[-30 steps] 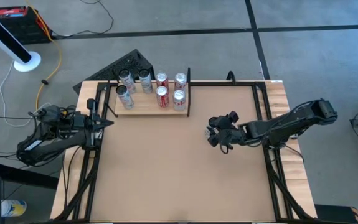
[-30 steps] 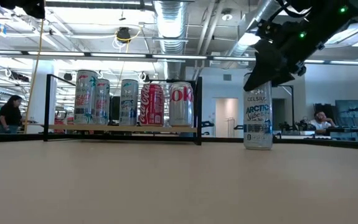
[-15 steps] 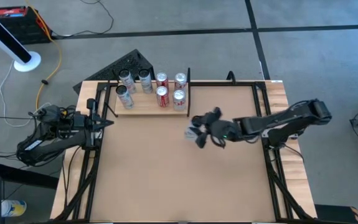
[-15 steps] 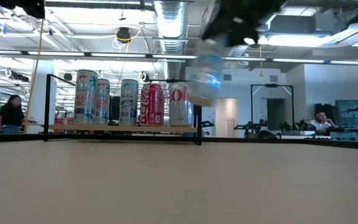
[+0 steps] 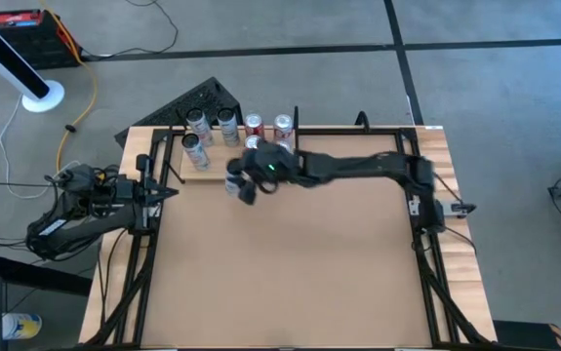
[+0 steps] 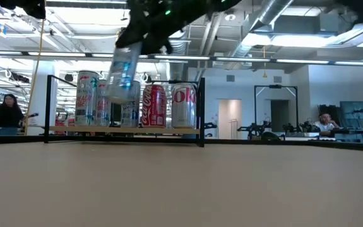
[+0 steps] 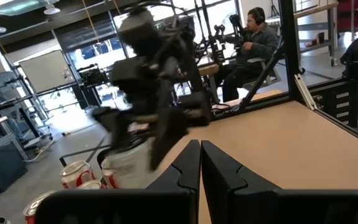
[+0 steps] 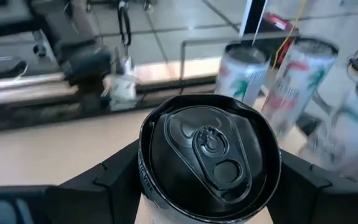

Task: Place canned beverage on shelf
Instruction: Put the white and blue soda can on the shelf aligned with the other white and blue soda can

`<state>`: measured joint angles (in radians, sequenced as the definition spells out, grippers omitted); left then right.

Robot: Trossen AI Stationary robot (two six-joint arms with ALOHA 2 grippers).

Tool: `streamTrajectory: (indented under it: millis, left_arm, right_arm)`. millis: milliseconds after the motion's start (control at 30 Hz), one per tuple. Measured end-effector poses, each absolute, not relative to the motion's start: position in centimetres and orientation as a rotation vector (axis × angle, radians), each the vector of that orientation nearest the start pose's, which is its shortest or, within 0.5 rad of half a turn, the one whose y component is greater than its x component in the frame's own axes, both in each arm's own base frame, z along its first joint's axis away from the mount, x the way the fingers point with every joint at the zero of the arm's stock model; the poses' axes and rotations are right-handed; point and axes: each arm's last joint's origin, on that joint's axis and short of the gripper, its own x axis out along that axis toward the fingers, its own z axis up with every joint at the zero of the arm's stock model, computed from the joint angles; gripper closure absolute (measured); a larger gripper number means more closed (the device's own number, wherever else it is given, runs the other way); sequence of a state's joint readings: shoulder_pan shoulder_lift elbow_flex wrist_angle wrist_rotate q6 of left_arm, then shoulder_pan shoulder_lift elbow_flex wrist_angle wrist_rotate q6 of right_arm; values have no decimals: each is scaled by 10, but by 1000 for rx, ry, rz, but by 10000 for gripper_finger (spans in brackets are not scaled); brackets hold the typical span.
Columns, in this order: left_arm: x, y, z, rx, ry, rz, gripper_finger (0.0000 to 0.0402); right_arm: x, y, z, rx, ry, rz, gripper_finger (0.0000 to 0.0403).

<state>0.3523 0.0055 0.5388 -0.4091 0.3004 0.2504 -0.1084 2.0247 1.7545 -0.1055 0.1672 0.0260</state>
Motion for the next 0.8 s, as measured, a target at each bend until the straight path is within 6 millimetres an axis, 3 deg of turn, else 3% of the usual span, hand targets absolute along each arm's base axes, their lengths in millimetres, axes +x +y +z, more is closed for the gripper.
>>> streamTrajectory:
  millis: [200,367,567,800]
  left_arm:
    - [32,3,293,297,-110,67,402]
    - [32,3,293,297,-110,67,402]
    - [32,3,293,297,-109,67,402]
    - [32,3,293,297,-109,67,402]
  right_arm:
    - [510,-96,284,-36,415,-286,119]
    - [527,-120,275,-71,419,-268,119]
    - [533,-144,267,-80,449,-276,119]
    - [528,-160,268,-84,478,-301,119]
